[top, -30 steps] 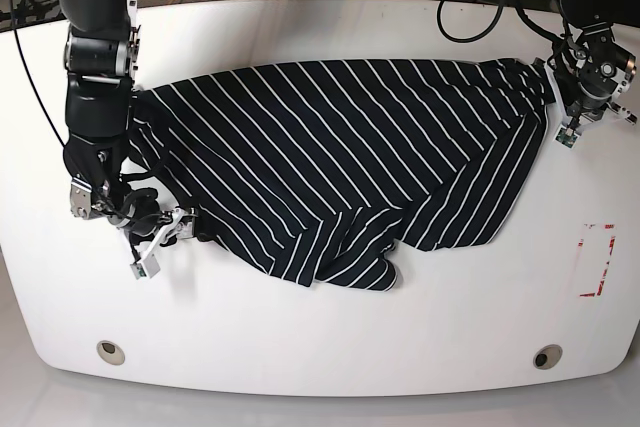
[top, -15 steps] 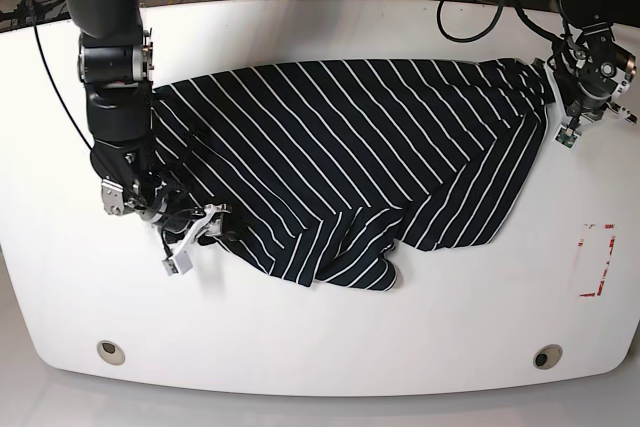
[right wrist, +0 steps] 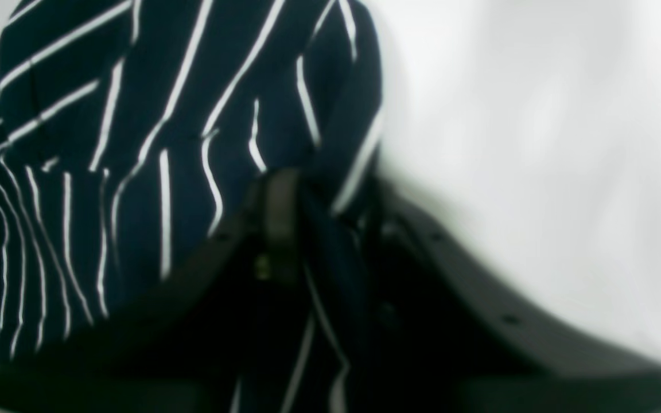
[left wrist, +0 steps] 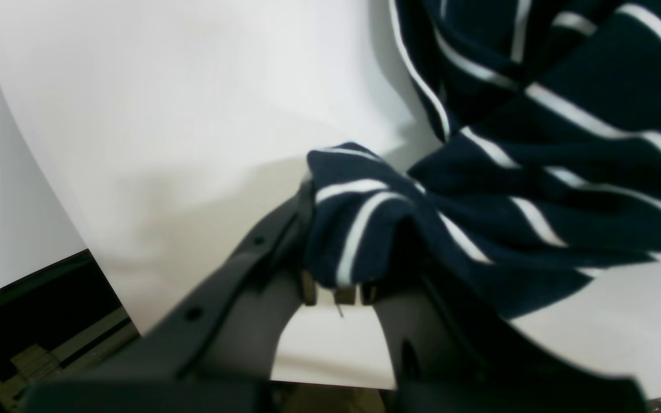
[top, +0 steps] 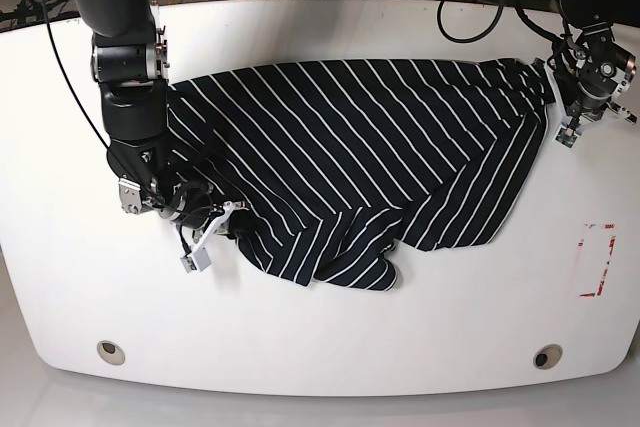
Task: Fold the T-shirt properly
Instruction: 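Slide the right gripper along the shirt edge to regrasp, then lift the shirt with both grippers and lay it flatter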
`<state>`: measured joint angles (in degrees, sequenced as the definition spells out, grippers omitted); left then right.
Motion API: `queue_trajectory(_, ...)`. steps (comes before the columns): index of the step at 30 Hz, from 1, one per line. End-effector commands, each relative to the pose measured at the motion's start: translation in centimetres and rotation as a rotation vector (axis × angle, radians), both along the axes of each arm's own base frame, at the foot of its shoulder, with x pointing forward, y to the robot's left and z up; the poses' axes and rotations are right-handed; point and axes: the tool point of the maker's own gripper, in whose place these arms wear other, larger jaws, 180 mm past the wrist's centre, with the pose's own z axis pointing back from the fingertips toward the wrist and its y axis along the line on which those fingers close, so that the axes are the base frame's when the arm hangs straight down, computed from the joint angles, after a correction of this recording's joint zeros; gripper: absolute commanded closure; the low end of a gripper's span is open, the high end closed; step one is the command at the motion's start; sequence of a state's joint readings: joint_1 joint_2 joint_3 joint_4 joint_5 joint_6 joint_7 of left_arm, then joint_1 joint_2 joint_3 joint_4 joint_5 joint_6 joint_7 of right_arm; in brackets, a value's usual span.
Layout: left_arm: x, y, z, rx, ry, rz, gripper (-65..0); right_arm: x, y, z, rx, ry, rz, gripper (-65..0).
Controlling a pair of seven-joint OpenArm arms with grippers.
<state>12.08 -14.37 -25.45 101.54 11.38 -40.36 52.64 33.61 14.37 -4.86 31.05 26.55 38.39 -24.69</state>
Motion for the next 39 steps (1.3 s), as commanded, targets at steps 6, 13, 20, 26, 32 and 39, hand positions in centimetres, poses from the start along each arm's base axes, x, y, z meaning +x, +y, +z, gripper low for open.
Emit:
queue_trajectory(6,1.0,0.4,1.3,0.019,-0.042,-0.008,0.0,1.5,-1.7,3.0,-0.058,-0.081,0.025,0.0)
queue_trajectory(13,3.4,0.1,4.1,0.038,-0.135,-0.024,0.0,0.9,-4.2,7.7,-0.180,-0.192,0.058,0.0)
queue_trajectory(20,8.8,-2.9,9.4,0.051,-0.308,-0.117,0.0,2.8,-6.7,15.3,-0.296,-0.332,0.053,0.0)
queue_trajectory(26,13.7,-4.9,15.5,0.030,-0.502,-0.139,0.0,5.5,-8.6,21.7,-0.358,-0.437,0.032,0.0)
queue_trajectory(32,17.1,-5.0,22.5,0.040,-0.684,-0.134,0.0,8.0,-9.8,29.9,-0.394,-0.578,-0.002,0.0)
queue_trajectory(39,19.3,-4.7,31.7,0.059,-0.903,-0.122,0.0,9.2,-10.6,39.9,-0.452,-0.725,-0.035,0.0)
